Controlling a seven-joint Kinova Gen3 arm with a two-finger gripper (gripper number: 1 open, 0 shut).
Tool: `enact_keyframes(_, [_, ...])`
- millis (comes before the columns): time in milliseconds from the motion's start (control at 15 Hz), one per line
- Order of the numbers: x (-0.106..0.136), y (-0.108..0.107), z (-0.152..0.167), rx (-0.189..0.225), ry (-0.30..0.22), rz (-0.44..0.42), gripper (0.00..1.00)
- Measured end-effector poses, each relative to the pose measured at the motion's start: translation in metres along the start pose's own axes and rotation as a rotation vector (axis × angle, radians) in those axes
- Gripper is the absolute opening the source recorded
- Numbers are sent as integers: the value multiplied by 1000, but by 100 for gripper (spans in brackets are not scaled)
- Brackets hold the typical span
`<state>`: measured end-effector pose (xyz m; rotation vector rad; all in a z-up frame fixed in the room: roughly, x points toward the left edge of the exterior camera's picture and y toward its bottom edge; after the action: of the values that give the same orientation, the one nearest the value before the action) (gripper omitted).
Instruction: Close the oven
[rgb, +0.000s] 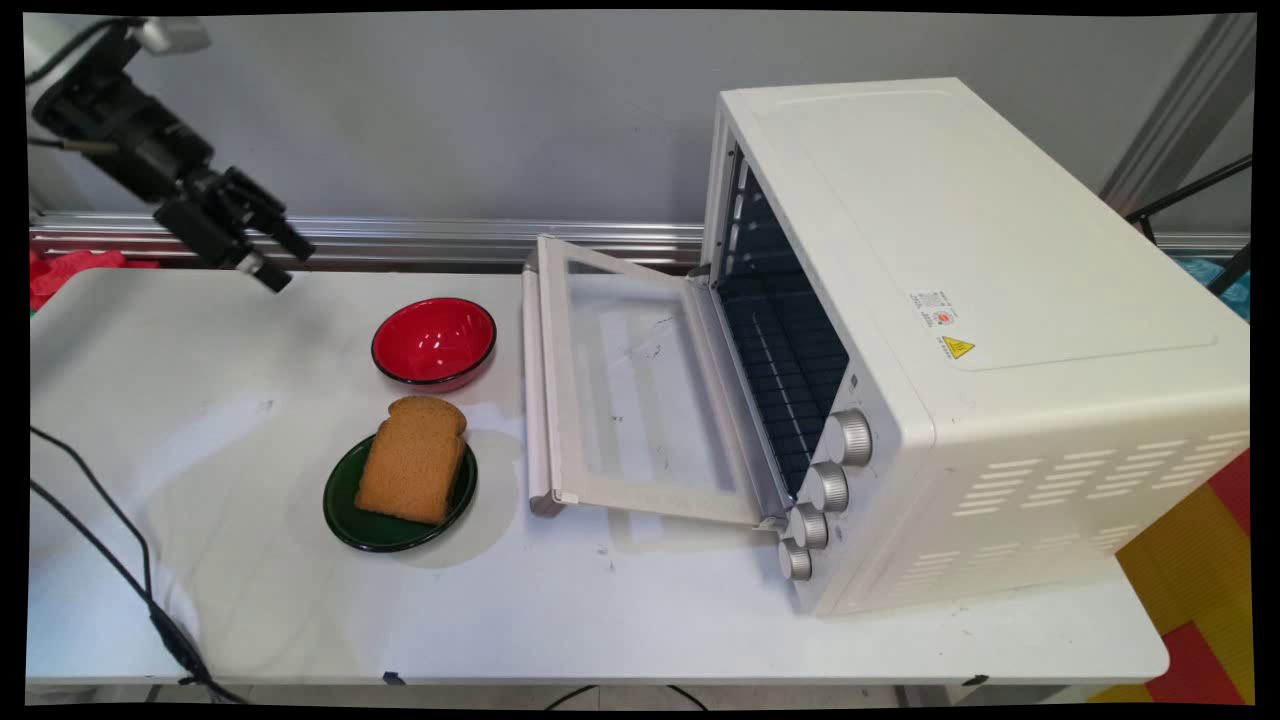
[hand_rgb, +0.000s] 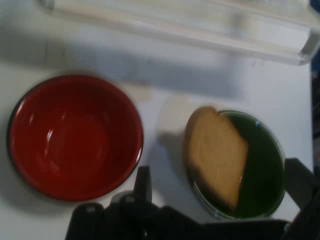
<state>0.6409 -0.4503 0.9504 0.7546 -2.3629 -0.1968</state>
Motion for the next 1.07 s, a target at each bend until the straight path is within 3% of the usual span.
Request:
enact_keyframes(133, [12, 2, 1, -29, 30, 42, 100])
enact_keyframes(467, [20, 4, 6, -64, 28, 144, 100])
enact_keyframes(533, [21, 4, 8, -68, 27, 167, 0])
enact_keyframes(1067, [27, -5, 30, -44, 19, 244, 0])
